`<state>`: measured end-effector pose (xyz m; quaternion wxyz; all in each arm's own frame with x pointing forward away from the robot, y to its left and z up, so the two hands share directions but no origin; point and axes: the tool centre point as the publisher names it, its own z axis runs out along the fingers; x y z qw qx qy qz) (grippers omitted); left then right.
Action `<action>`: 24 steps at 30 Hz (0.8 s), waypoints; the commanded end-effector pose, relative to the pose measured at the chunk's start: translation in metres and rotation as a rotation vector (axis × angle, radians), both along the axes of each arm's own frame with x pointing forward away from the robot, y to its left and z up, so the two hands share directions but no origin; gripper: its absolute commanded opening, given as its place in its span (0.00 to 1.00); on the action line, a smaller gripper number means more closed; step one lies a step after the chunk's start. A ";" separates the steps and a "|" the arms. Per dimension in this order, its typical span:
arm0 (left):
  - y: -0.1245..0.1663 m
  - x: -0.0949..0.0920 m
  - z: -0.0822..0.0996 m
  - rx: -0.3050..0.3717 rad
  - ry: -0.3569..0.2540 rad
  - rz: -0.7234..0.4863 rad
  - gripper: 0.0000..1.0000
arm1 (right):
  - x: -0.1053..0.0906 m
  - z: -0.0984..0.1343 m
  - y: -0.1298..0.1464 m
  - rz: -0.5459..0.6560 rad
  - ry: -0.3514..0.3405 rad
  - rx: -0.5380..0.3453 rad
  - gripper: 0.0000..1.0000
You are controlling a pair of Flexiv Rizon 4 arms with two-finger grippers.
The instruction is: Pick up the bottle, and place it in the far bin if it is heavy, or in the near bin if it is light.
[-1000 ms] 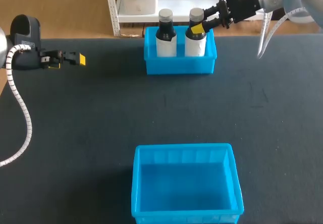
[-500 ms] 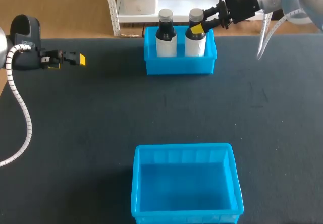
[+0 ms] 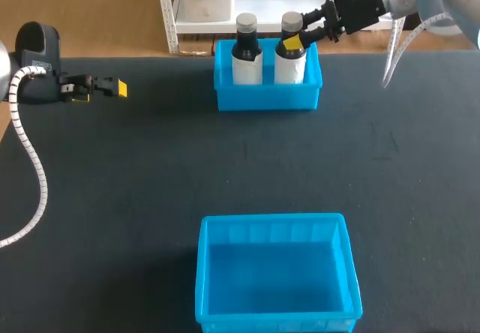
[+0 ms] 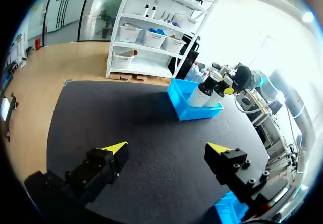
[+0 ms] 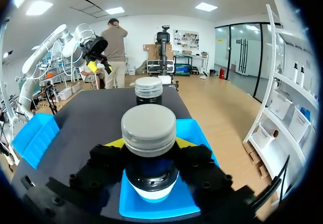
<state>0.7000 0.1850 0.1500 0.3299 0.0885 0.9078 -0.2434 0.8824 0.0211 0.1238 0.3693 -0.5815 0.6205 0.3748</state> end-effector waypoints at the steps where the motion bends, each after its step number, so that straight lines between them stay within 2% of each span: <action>1: 0.000 0.000 0.000 0.000 0.000 0.000 1.00 | 0.010 0.001 0.002 0.071 0.035 -0.008 1.00; 11: 0.000 0.000 0.000 0.000 0.000 0.000 1.00 | 0.007 0.003 -0.003 0.057 0.038 -0.015 1.00; 24: 0.000 0.000 0.000 0.000 0.000 0.000 1.00 | -0.008 0.015 -0.035 -0.035 0.031 0.004 1.00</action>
